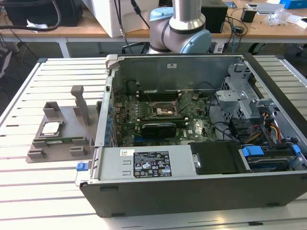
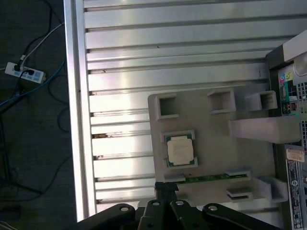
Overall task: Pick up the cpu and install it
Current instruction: 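Reach for the cpu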
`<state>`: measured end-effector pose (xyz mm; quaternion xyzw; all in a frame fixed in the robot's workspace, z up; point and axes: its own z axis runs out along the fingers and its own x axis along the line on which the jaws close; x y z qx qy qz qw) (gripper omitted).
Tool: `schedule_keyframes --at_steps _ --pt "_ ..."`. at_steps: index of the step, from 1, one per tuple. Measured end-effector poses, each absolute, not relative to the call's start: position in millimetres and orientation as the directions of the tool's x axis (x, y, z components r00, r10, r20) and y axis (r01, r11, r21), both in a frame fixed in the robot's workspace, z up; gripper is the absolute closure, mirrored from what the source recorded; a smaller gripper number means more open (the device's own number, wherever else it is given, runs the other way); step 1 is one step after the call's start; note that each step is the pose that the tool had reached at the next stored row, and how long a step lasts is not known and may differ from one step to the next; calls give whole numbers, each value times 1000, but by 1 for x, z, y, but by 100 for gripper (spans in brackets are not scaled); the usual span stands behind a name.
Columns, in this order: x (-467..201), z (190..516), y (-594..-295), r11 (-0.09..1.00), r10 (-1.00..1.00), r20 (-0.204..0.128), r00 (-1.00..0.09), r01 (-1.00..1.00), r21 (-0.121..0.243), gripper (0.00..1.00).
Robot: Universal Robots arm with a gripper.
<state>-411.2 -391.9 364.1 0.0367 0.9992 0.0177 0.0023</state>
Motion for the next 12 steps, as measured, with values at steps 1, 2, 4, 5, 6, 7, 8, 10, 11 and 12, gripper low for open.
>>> schedule_keyframes --at_steps 1,2,4,5,6,7,8,10,11,12 --pt "-402 363 -392 997 74 -1 -997 74 35 89" --pt "-396 362 -392 997 74 1 -997 74 35 89" --pt "-389 362 -392 997 73 3 -997 73 35 89" --pt "-389 362 -392 997 73 3 -997 74 35 89" --pt "-389 362 -392 997 74 3 -997 74 35 89" --pt "-388 362 -392 997 74 3 -997 74 35 89" --pt "-388 362 -392 997 73 3 -997 74 35 89" --pt "-388 362 -392 997 73 3 -997 73 35 89" --pt "-388 362 -392 997 73 3 -997 74 35 89" --pt "-388 362 -392 997 73 3 -997 74 35 89"
